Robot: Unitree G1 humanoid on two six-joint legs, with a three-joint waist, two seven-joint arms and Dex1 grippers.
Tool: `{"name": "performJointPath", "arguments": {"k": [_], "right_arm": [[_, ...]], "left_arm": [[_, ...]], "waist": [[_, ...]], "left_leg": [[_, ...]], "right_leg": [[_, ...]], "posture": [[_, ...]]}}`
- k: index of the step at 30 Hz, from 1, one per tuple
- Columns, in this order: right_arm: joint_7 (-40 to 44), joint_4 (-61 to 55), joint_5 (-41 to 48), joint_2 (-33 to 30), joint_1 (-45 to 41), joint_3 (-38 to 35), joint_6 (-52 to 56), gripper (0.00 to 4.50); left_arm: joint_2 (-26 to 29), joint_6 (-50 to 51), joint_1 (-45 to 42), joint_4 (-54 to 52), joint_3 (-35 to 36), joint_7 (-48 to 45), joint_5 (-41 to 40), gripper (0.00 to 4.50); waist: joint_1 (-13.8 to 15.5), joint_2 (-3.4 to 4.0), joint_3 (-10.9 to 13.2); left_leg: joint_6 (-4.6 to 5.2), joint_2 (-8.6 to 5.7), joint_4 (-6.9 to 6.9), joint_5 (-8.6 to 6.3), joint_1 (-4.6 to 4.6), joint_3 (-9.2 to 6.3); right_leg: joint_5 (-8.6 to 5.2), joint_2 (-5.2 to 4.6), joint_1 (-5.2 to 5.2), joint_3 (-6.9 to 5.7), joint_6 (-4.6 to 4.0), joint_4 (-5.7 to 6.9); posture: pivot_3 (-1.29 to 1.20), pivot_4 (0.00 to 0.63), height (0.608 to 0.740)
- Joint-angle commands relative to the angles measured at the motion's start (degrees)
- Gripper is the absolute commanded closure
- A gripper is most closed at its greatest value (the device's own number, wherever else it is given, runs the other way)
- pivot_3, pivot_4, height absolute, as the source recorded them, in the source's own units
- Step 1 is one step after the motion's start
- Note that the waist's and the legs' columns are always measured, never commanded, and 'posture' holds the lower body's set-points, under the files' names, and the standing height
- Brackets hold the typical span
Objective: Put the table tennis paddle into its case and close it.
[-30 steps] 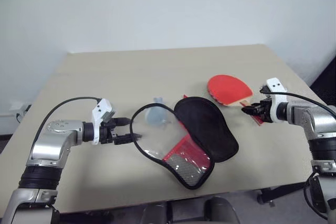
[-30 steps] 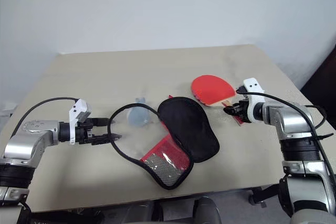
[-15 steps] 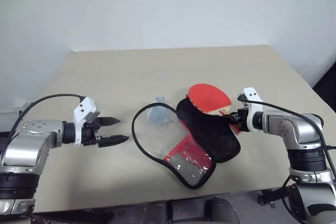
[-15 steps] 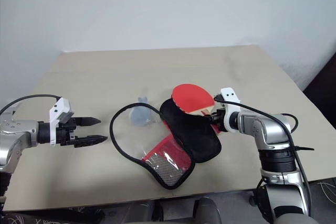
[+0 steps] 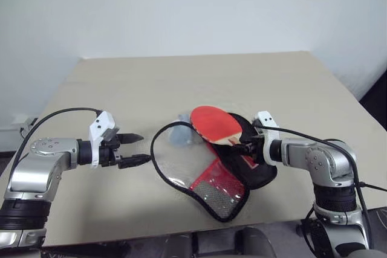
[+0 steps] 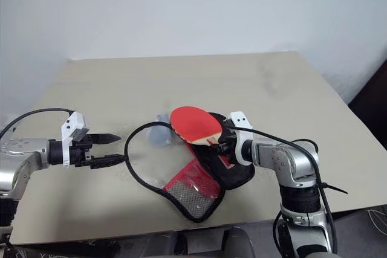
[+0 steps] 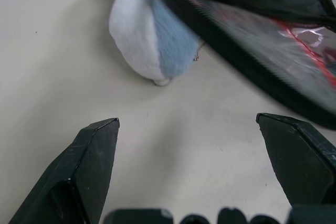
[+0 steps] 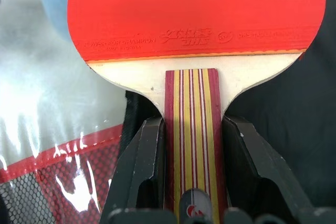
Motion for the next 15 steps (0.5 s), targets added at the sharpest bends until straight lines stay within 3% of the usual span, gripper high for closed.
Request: {"name": "performJointPath", "arguments": {"k": [1, 15], "right_arm": [[-1.04, -4.12, 1.28, -0.57, 0.4, -3.16, 0.63, 3.31], [-1.33, -8.24, 2.61, -4.01, 4.31, -7.85, 3.21, 3.31]], "left_arm": [[-0.19, -1.17, -1.87, -0.23, -0.23, -0.28, -0.44, 0.0], [-1.38, -2.47, -5.33, 3.35, -3.6, -1.3, 0.58, 0.0]], "waist": [[0.01, 0.0, 0.0], [0.01, -0.02, 0.01]], "left_leg": [[0.0, 0.01, 0.0, 0.0, 0.0, 0.02], [-0.01, 0.06, -0.04, 0.0, 0.01, 0.05]], "right_leg": [[0.01, 0.0, -0.01, 0.0, -0.01, -0.01], [-0.05, 0.05, -0.04, 0.01, -0.13, -0.03]], "posture": [[0.0, 0.0, 0.688], [0.0, 0.0, 0.688]]}}
